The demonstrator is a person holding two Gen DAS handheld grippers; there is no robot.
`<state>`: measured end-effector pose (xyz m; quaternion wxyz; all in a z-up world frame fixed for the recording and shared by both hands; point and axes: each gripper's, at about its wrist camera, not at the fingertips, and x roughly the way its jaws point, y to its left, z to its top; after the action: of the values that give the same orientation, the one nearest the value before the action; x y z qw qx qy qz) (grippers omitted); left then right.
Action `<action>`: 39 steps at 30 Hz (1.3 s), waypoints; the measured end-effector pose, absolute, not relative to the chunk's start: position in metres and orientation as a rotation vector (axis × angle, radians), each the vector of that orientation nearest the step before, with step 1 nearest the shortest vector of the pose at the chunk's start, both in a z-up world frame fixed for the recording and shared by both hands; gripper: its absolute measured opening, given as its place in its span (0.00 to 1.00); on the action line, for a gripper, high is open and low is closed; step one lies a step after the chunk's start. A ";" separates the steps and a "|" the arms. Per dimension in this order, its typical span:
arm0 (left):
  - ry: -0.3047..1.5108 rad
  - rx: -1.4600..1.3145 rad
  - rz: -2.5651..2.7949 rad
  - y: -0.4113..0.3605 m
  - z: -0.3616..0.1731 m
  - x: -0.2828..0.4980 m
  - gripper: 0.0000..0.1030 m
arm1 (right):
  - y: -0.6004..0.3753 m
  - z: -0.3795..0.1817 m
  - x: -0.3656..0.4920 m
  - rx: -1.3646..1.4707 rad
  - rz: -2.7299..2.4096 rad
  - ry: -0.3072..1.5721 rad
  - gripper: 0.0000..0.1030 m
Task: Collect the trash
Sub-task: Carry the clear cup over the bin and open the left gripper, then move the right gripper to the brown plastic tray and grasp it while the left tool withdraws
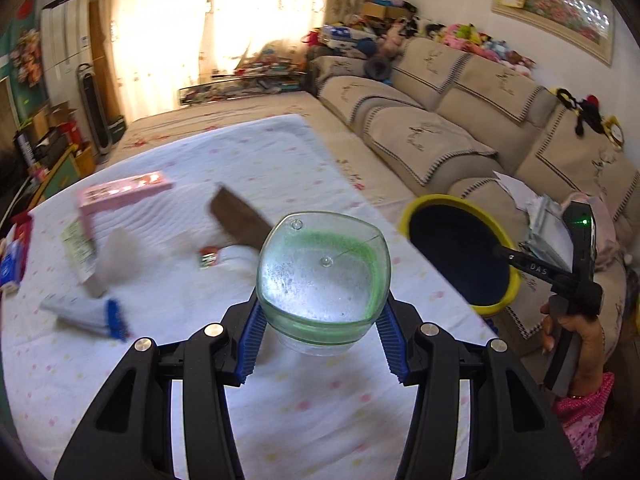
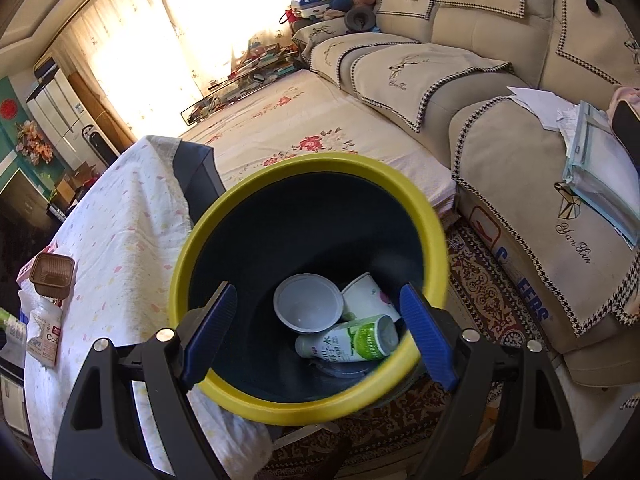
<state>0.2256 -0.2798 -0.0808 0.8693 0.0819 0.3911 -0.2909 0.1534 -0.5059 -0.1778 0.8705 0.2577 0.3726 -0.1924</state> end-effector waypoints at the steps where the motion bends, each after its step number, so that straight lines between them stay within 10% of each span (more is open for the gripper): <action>1: 0.822 0.181 -0.630 -0.292 -0.082 0.226 0.49 | -0.509 -0.178 0.150 0.543 -0.408 0.776 0.77; 19: 0.879 0.330 -0.880 -0.485 -0.123 0.236 0.50 | -0.552 -0.185 0.110 0.603 -0.488 0.756 0.77; 21: 0.882 0.329 -0.867 -0.493 -0.127 0.238 0.62 | -0.553 -0.186 0.109 0.607 -0.490 0.758 0.77; 39: 0.771 0.142 -0.760 -0.365 -0.072 0.217 0.72 | -0.527 -0.177 0.122 0.565 -0.429 0.764 0.77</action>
<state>0.2168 -0.3654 -0.0717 0.8545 0.0675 0.3666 -0.3616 0.1219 -0.5275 -0.1772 0.8672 0.2698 0.3650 -0.2050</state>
